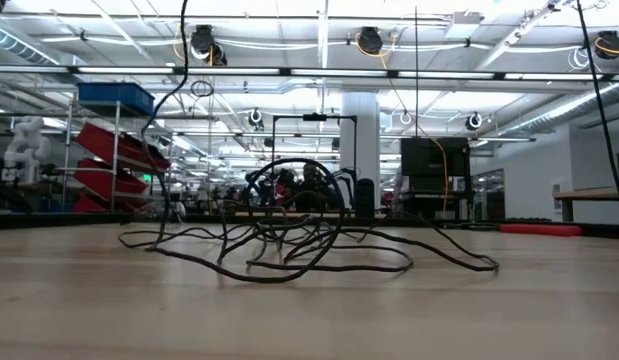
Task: Coil cords
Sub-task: Coil the black wire onto the spool
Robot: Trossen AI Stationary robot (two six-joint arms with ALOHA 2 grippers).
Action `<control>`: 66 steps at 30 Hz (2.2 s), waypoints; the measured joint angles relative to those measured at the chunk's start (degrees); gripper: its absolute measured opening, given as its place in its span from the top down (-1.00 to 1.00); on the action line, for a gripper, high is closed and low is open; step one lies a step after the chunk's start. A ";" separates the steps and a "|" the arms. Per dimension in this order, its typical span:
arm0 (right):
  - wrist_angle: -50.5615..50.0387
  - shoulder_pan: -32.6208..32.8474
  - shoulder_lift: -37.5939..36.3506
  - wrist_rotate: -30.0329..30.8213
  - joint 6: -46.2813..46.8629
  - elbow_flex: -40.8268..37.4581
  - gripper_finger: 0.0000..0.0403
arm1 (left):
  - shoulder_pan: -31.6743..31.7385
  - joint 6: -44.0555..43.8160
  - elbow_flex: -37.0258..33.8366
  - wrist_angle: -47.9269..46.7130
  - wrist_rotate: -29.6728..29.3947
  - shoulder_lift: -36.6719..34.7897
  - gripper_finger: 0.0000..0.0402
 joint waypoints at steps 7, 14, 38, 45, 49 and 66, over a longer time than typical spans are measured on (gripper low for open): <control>-0.77 2.34 -0.64 0.09 -3.15 0.00 1.00 | 2.96 -8.94 0.00 -0.11 0.04 0.00 0.36; -0.08 4.10 -1.71 6.66 -4.27 0.02 1.00 | 5.25 -12.42 0.00 -0.19 5.14 0.00 0.37; 1.54 6.66 -2.33 7.01 -7.04 0.11 1.00 | 12.18 -1.31 0.04 26.47 5.26 16.72 -0.09; 1.50 6.66 -2.33 7.01 -7.24 0.11 1.00 | 13.51 -1.65 0.04 32.13 7.73 20.00 -0.11; 1.51 6.68 -2.33 7.01 -7.24 0.11 1.00 | 13.73 -1.72 0.42 33.24 7.83 20.55 -0.11; 1.23 6.77 -2.33 7.38 -7.44 0.11 1.00 | 12.70 -1.69 2.23 33.20 7.45 19.49 0.80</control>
